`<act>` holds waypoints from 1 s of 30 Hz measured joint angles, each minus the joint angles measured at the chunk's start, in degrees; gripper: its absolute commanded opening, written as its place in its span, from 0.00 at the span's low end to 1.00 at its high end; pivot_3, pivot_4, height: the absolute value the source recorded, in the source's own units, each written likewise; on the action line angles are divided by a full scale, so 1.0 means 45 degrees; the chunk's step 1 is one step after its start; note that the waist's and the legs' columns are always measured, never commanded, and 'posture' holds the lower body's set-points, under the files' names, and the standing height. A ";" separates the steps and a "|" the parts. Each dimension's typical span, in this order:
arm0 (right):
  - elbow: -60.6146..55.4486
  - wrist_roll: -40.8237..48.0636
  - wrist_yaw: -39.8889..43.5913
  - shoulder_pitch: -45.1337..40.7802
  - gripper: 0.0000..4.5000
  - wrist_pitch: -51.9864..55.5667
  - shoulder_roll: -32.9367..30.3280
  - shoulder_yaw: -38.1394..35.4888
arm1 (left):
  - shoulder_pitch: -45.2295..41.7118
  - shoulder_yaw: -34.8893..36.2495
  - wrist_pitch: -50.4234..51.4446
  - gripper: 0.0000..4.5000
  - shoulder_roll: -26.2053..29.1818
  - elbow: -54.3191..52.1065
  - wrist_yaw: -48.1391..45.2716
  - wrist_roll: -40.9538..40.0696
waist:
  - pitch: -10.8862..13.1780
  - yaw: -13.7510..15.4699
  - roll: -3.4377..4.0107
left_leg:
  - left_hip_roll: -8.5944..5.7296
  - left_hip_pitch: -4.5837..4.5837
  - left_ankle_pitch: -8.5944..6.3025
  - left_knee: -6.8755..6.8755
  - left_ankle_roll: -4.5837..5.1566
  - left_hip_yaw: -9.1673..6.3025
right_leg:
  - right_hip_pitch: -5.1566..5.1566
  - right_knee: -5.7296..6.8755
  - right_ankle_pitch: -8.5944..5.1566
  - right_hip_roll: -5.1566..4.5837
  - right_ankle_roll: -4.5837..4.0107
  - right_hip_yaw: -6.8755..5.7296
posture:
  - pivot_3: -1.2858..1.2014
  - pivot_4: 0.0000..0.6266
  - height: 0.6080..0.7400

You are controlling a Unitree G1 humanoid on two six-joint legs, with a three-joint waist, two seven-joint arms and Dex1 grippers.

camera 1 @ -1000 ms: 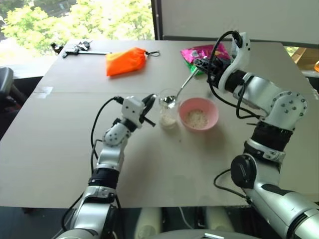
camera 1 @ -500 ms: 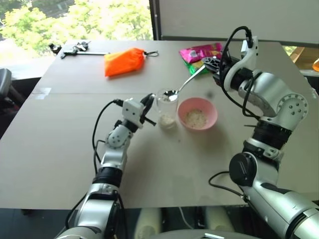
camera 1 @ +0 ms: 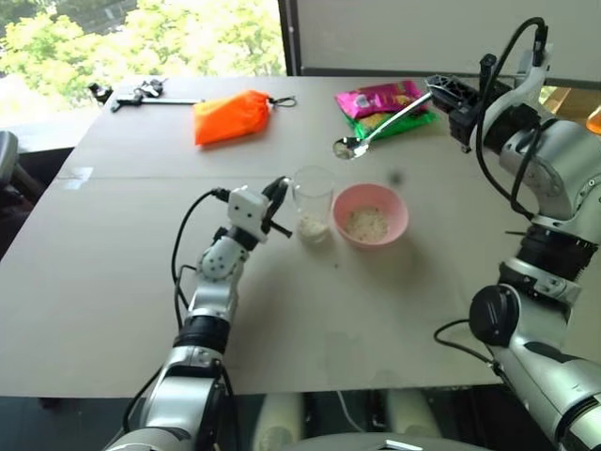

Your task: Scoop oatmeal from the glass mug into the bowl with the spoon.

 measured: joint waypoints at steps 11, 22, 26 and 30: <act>-0.1538 -0.4066 0.4490 0.1652 0.00 0.0142 -0.2947 0.4077 | 0.0002 0.0591 0.0204 0.01 0.0423 0.0171 0.0245 -0.0249 | 0.0003 -0.0049 0.0006 | 0.0015 -0.0001 -0.0002 -0.0023 0.0004 0.0002 | -0.0036 -0.0005 0.0000 0.0011 0.0000 0.0036 | 0.52 0.24 0.66; -0.5614 -1.1359 1.3333 0.1005 0.00 -0.2891 -0.6399 0.9631 | 0.0001 0.0602 0.0367 0.01 0.0419 0.0117 0.0490 -0.0234 | 0.0011 -0.0011 0.0008 | 0.0014 -0.0001 -0.0012 -0.0022 0.0019 -0.0022 | -0.0027 -0.0026 0.0000 0.0010 0.0002 0.0014 | 0.52 0.24 0.66; -0.5067 -1.1675 1.3513 0.1169 0.00 -0.2818 -0.5568 0.9082 | 0.0044 0.0593 0.0444 0.01 0.0395 0.0064 0.0559 -0.0229 | 0.0008 0.0023 -0.0005 | 0.0009 0.0003 0.0000 -0.0002 0.0000 -0.0027 | -0.0012 -0.0014 0.0002 -0.0001 0.0003 0.0004 | 0.52 0.24 0.66; -0.3828 -1.1067 1.2116 0.0943 0.00 -0.2222 -0.3715 0.7300 | 0.0066 0.0602 0.0470 0.01 0.0405 0.0005 0.0566 -0.0224 | 0.0008 0.0009 -0.0004 | 0.0010 0.0003 0.0002 -0.0002 -0.0003 -0.0022 | -0.0015 -0.0010 0.0003 0.0001 0.0002 0.0003 | 0.52 0.24 0.66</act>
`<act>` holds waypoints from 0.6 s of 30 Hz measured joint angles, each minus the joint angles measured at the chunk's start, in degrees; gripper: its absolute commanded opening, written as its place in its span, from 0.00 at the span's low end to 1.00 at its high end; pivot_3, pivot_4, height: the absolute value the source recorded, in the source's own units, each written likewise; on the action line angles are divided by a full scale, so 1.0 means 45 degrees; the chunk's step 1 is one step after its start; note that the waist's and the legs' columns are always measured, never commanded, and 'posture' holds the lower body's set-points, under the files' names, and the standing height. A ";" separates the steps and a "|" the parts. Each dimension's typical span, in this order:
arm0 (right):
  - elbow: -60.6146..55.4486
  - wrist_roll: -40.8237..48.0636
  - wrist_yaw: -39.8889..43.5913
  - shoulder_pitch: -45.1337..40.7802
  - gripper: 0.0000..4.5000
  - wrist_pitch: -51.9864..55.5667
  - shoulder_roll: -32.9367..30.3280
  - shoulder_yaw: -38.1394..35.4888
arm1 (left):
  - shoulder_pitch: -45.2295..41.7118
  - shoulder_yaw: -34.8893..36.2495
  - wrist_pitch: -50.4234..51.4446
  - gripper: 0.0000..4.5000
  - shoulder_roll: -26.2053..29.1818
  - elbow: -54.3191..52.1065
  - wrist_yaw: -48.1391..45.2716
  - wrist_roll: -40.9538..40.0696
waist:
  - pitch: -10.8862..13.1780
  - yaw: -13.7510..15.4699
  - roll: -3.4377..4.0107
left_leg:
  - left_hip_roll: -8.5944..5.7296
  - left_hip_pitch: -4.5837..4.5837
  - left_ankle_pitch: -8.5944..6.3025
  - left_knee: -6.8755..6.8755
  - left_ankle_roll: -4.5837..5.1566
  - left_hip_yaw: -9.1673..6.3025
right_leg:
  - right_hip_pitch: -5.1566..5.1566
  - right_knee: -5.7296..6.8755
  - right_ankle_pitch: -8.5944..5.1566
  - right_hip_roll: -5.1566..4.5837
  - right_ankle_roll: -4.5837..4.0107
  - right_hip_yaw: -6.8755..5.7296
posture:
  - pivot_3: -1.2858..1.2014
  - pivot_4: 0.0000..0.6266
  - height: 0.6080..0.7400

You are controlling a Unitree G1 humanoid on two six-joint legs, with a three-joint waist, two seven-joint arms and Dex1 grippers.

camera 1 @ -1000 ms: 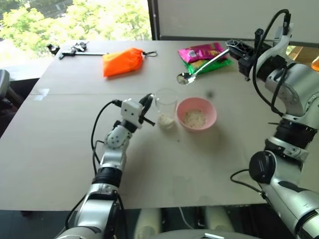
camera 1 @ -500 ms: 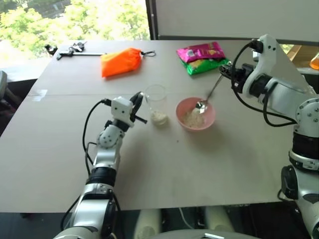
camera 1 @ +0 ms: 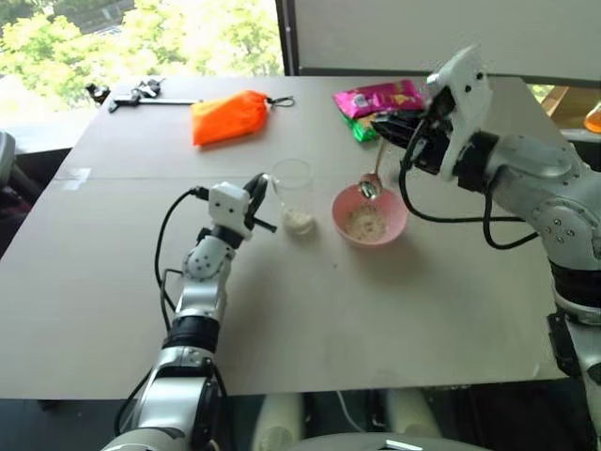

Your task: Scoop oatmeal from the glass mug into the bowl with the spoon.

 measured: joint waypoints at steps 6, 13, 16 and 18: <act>0.1085 0.1642 -0.2458 -0.2081 0.00 0.0607 0.3046 -0.2344 | -0.0028 -0.0048 0.0027 0.01 -0.0027 -0.0036 0.0000 0.0012 | 0.0004 0.0007 0.0011 | 0.0001 -0.0007 0.0002 -0.0013 -0.0003 0.0011 | -0.0009 -0.0007 0.0000 0.0001 -0.0002 -0.0005 | 0.52 0.24 0.66; 0.0652 0.2180 -0.3029 -0.1543 0.00 0.1444 0.4450 -0.1746 | -0.0014 -0.0086 0.0045 0.01 -0.0019 -0.0091 0.0011 0.0020 | 0.0003 0.0004 0.0009 | -0.0011 -0.0011 0.0001 -0.0008 -0.0002 0.0010 | -0.0008 -0.0002 0.0001 -0.0011 0.0000 -0.0003 | 0.52 0.24 0.66; 0.0594 0.1567 -0.2847 -0.0796 0.00 0.1293 0.4527 -0.1036 | 0.0051 -0.0100 0.0051 0.01 -0.0017 -0.0268 0.0019 0.0063 | 0.0003 -0.0002 0.0009 | -0.0010 -0.0010 0.0002 -0.0009 -0.0002 0.0010 | -0.0009 0.0002 0.0000 -0.0009 0.0000 -0.0004 | 0.52 0.24 0.66; 0.0673 0.1116 -0.2606 -0.0440 0.08 0.1133 0.4577 -0.0559 | 0.0066 -0.0113 0.0056 0.00 -0.0018 -0.0396 0.0019 0.0145 | 0.0003 -0.0001 0.0009 | -0.0010 -0.0010 0.0002 -0.0009 -0.0002 0.0010 | -0.0009 0.0001 0.0001 -0.0009 0.0000 -0.0003 | 0.52 0.24 0.66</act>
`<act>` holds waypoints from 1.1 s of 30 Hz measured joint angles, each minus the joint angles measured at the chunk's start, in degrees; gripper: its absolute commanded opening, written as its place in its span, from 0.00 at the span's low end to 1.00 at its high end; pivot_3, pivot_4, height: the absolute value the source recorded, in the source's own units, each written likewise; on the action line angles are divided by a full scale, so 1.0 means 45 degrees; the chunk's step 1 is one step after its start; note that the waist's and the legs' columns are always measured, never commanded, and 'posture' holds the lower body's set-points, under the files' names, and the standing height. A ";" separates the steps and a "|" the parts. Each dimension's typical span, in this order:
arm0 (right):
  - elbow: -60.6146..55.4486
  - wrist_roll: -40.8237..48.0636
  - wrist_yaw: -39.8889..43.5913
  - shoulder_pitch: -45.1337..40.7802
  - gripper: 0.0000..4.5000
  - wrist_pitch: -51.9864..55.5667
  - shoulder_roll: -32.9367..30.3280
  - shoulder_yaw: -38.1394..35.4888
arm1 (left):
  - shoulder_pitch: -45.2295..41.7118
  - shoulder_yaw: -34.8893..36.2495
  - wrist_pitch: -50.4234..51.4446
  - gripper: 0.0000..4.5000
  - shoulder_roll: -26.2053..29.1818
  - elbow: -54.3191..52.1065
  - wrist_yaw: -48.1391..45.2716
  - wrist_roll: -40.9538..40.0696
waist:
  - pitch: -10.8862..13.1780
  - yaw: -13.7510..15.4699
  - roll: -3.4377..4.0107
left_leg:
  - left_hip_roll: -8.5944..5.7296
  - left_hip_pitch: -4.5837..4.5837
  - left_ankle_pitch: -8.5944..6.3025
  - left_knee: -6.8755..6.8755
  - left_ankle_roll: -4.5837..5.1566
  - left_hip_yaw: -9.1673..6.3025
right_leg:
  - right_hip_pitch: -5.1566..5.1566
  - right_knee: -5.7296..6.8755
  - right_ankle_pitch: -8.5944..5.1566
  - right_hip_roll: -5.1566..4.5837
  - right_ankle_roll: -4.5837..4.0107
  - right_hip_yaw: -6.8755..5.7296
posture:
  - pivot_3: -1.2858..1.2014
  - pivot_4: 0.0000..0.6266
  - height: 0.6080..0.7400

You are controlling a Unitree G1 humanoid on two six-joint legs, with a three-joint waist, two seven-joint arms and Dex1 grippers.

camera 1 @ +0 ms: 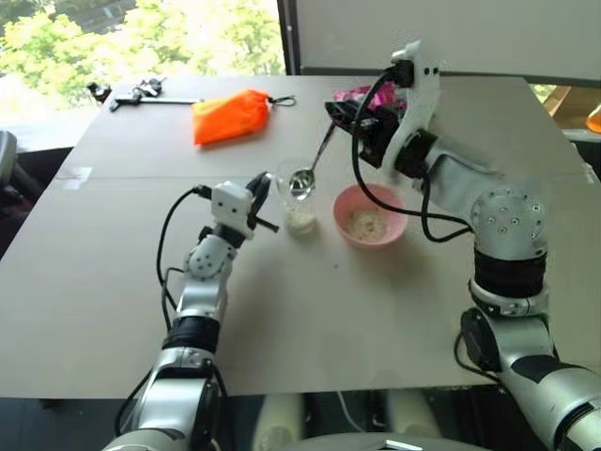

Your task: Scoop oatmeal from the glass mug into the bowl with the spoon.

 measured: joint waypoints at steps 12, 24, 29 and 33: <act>0.0711 -0.0587 0.0230 -0.0354 0.61 -0.0770 0.0116 -0.1021 | 0.0065 0.0037 0.0188 0.00 -0.0010 0.0029 -0.0026 -0.0141 | 0.0000 -0.0006 0.0000 | -0.0001 0.0002 0.0000 0.0000 0.0000 0.0002 | 0.0001 -0.0003 0.0000 0.0000 0.0000 0.0000 | 0.52 0.24 0.66; 0.0309 -0.0924 0.0321 0.0780 0.62 -0.0668 -0.0876 -0.1549 | 0.0442 0.0119 0.0518 0.16 -0.0009 0.0233 -0.0374 -0.0397 | 0.0000 -0.0014 0.0002 | 0.0001 0.0002 0.0000 -0.0006 0.0000 0.0005 | -0.0001 -0.0008 -0.0001 0.0001 0.0000 0.0003 | 0.52 0.24 0.66; 0.0130 -0.0923 0.0321 0.0910 0.62 -0.0555 -0.1002 -0.1733 | 0.0712 0.0116 0.0802 0.42 -0.0003 -0.0013 -0.0759 -0.0632 | 0.0000 -0.0027 0.0001 | 0.0004 0.0008 0.0000 -0.0005 -0.0001 0.0003 | -0.0001 0.0003 -0.0001 0.0005 0.0000 0.0005 | 0.52 0.24 0.66; 0.0120 -0.0922 0.0378 0.0933 0.62 -0.0533 -0.1003 -0.1737 | 0.0811 0.0154 0.0788 0.49 -0.0009 -0.0204 -0.0546 -0.0578 | 0.0000 -0.0017 0.0001 | 0.0002 0.0003 0.0000 -0.0005 0.0000 0.0003 | -0.0001 -0.0002 0.0000 0.0002 0.0000 0.0005 | 0.52 0.24 0.66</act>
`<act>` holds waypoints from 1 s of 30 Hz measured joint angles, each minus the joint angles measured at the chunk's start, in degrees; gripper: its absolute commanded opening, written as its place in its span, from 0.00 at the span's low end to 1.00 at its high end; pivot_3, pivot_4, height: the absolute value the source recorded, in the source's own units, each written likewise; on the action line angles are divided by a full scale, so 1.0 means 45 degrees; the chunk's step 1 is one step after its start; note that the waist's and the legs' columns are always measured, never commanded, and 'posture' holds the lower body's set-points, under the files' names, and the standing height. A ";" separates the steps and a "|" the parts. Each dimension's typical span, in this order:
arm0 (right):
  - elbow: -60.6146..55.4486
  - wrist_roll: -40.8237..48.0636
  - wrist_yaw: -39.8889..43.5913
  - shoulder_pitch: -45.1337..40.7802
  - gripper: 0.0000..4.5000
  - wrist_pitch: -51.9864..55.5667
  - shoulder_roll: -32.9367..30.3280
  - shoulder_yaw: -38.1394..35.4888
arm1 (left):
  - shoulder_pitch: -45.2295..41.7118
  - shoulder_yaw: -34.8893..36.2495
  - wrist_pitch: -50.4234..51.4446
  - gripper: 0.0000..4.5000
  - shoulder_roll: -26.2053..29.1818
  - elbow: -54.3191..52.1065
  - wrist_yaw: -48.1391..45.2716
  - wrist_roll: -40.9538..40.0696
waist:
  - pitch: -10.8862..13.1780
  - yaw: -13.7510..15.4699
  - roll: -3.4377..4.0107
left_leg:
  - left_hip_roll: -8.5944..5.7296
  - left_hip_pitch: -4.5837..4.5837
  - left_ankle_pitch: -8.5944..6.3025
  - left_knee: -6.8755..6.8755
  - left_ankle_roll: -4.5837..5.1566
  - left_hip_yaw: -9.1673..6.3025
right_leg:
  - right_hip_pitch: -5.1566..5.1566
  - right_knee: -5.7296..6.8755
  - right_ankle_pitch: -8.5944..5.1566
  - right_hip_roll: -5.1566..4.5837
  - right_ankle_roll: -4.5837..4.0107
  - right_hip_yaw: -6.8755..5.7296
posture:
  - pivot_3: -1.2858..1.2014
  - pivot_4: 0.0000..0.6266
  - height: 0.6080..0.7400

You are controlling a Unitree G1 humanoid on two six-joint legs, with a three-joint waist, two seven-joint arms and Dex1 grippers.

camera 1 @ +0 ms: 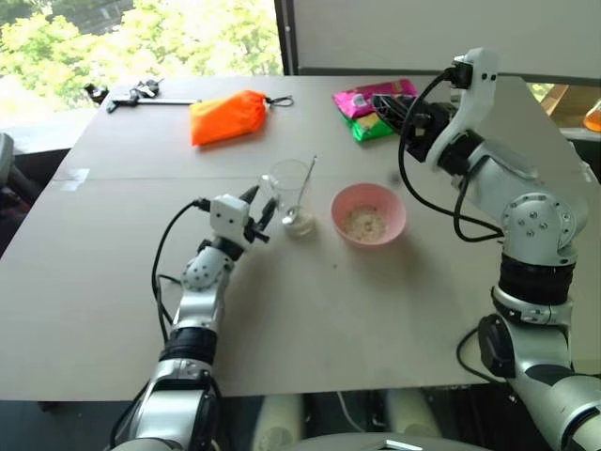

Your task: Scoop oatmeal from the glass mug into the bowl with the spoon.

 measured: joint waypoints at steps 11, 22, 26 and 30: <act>-0.2593 0.1263 0.2169 0.3002 0.62 0.0142 -0.1496 -0.0258 | 0.3410 0.0425 0.1998 0.49 0.0732 -0.4924 -0.0452 -0.1119 | -0.0007 0.0024 -0.0012 | 0.0006 -0.0002 -0.0003 -0.0013 0.0003 -0.0025 | 0.0016 -0.0035 -0.0002 -0.0012 0.0000 -0.0011 | 0.52 0.24 0.66; -0.0467 -0.3176 0.8928 1.2828 0.62 -0.7591 -0.3487 0.0091 | 0.9635 0.0394 0.5541 0.49 0.2039 -1.0120 -0.1860 -0.2635 | -0.0002 0.0069 0.0010 | 0.0003 0.0082 -0.0035 -0.0003 0.0057 -0.0032 | 0.0074 -0.0022 -0.0013 0.0006 0.0003 0.0012 | 0.52 0.24 0.66; 0.0546 -0.4043 1.0295 1.3636 0.62 -0.9745 -0.3693 0.0214 | 0.9850 0.0324 0.5869 0.61 0.2038 -1.0302 -0.1931 -0.2523 | -0.0005 -0.0014 0.0009 | 0.0040 0.0190 -0.0036 -0.0011 0.0052 -0.0002 | 0.0129 -0.0017 -0.0018 0.0049 -0.0002 0.0051 | 0.52 0.24 0.66; 0.0827 -0.3954 1.0660 1.3644 0.89 -1.0089 -0.3713 0.0079 | 1.0193 0.0327 0.5832 0.98 0.2066 -1.0473 -0.2380 -0.2597 | -0.0007 0.0038 0.0005 | 0.0039 0.0206 -0.0039 -0.0012 0.0050 0.0003 | 0.0142 -0.0025 -0.0022 0.0041 -0.0016 0.0059 | 0.52 0.24 0.66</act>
